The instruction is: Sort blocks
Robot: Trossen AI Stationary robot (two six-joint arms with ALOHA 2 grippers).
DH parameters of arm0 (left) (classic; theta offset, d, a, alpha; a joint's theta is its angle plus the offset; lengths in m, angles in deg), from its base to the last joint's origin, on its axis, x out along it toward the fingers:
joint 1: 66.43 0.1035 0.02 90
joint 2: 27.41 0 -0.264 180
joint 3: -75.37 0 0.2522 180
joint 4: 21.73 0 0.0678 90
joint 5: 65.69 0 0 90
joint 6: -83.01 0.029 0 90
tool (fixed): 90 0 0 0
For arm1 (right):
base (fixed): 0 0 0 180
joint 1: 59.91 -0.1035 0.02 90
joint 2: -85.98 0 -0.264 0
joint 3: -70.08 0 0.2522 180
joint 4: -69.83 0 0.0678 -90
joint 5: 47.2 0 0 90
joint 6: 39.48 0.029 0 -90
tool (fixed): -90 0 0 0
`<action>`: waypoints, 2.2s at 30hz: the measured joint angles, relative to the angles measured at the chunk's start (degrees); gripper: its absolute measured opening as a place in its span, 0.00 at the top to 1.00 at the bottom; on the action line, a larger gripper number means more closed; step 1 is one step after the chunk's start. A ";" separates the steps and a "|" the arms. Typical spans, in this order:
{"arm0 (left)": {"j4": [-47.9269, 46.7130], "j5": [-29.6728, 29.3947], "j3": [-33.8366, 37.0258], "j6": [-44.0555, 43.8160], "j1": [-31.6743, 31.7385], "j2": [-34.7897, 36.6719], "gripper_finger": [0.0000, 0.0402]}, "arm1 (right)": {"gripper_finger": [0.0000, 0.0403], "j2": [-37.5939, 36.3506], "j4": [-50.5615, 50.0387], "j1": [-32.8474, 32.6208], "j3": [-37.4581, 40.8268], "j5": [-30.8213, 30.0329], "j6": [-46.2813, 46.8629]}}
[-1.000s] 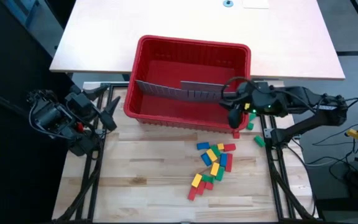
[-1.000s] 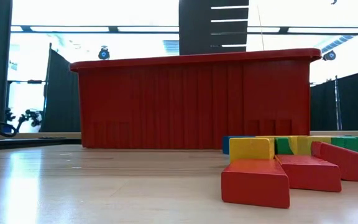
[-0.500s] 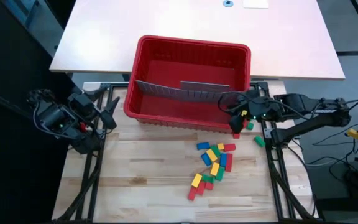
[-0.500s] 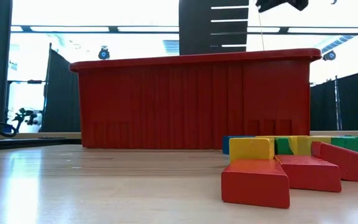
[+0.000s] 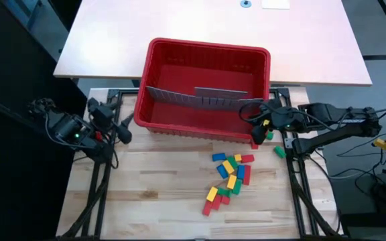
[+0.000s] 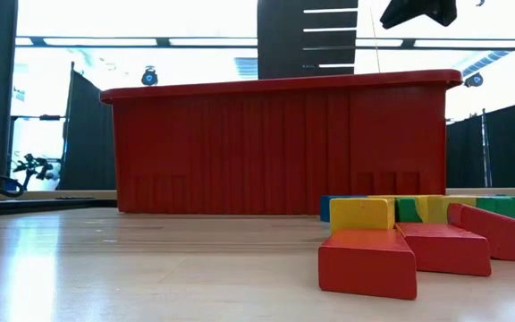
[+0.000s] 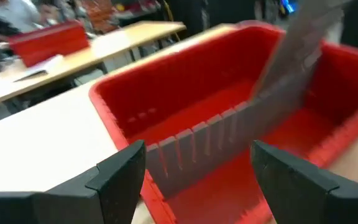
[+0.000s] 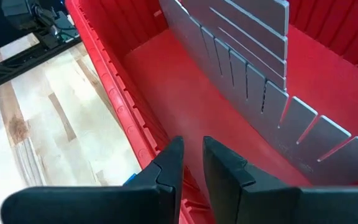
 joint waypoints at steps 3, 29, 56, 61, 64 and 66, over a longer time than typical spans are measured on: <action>7.24 4.20 0.60 10.44 0.06 1.07 0.32 | 0.90 0.04 0.03 0.00 0.23 -0.25 -0.05; 58.52 64.65 14.82 60.08 49.35 1.18 0.32 | 0.94 -1.16 -4.90 0.00 0.79 5.78 -0.88; 76.29 66.12 14.42 65.31 70.66 -9.94 0.32 | 1.00 -5.17 -2.09 -0.26 9.71 15.90 -3.85; 80.41 66.08 14.31 65.37 74.19 -11.58 0.32 | 1.00 -5.10 0.04 -0.24 9.80 17.50 -3.43; 82.37 67.84 13.37 66.06 76.22 -12.55 0.32 | 1.00 -5.08 1.05 -0.24 9.80 18.76 -3.52; 82.71 69.61 11.92 66.60 77.85 -13.57 0.32 | 1.00 -5.08 1.07 -0.26 9.80 19.55 -3.55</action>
